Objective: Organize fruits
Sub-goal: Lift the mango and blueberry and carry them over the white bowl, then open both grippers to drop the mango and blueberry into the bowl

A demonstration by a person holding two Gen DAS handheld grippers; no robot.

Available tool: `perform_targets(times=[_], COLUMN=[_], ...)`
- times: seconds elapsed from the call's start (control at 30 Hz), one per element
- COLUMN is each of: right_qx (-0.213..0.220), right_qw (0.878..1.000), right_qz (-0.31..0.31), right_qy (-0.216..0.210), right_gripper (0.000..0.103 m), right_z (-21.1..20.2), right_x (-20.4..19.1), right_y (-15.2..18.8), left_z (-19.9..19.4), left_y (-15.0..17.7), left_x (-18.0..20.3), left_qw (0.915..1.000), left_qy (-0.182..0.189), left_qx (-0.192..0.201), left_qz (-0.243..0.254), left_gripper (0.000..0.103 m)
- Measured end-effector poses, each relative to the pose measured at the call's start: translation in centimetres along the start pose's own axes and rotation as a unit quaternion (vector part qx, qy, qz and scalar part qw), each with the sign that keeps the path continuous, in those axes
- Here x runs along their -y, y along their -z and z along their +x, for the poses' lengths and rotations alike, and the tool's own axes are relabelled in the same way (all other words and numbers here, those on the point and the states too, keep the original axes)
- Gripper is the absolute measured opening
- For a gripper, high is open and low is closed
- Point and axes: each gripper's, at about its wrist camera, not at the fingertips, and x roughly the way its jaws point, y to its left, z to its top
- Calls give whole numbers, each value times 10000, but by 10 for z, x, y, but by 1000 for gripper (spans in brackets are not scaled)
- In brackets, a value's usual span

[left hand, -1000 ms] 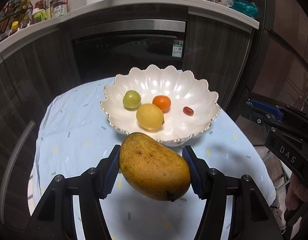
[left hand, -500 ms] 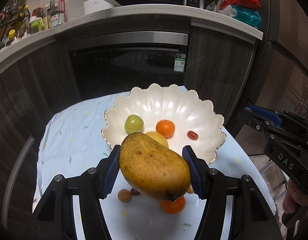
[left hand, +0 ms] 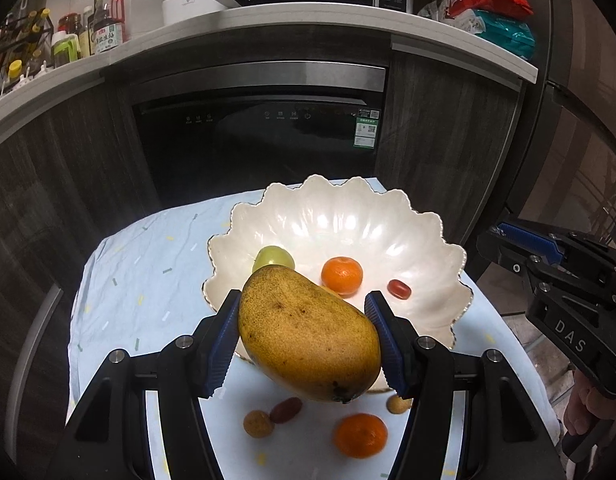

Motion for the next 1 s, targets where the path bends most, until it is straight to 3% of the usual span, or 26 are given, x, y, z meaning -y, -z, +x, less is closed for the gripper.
perform_targets(times=[1.0], right_qx=[-375], right_qw=[9992], right_qz=[100], right_qy=[8], right_gripper=[21], right_z=[64], right_x=[-1], right_y=[-6], left_z=[62], left_y=[-14], left_x=[-28], left_qw=[9996], left_qy=[-88], left_qx=[-248], left_qz=[-50], left_gripper=[61])
